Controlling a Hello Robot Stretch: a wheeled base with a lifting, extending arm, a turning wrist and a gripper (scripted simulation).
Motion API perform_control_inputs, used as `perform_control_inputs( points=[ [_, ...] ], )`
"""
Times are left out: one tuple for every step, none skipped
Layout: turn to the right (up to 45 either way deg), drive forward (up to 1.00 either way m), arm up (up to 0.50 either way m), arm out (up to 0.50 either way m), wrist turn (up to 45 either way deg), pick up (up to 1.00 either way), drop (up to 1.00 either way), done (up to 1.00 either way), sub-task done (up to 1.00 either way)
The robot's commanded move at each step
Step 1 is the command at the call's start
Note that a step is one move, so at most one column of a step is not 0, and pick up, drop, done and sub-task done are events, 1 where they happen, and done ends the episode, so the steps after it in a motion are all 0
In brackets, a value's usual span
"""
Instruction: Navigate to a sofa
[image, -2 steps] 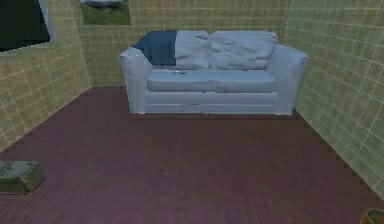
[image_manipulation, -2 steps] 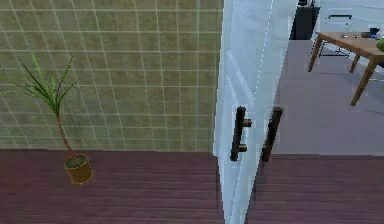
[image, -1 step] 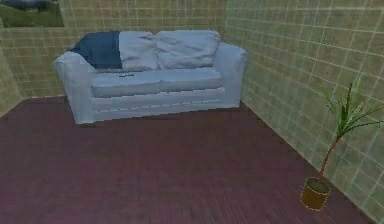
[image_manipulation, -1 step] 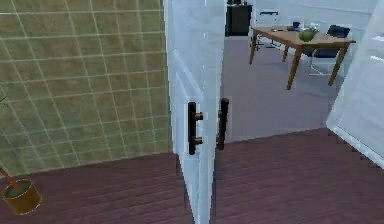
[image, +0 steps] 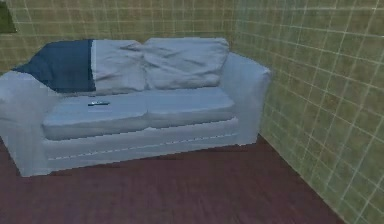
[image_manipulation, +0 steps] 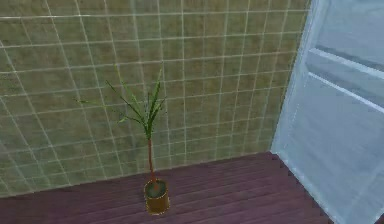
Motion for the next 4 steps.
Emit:
perform_control_inputs(
  points=[
    [0.0,1.0,0.0,0.0,0.0,0.0,0.0,0.0,0.0],
    [6.0,0.0,0.0,0.0,0.0,0.0,0.0,0.0,0.0],
    [0.0,0.1,0.0,0.0,0.0,0.0,0.0,0.0,0.0],
    [-30.0,0.0,0.0,0.0,0.0,0.0,0.0,0.0,0.0]
  ],
)
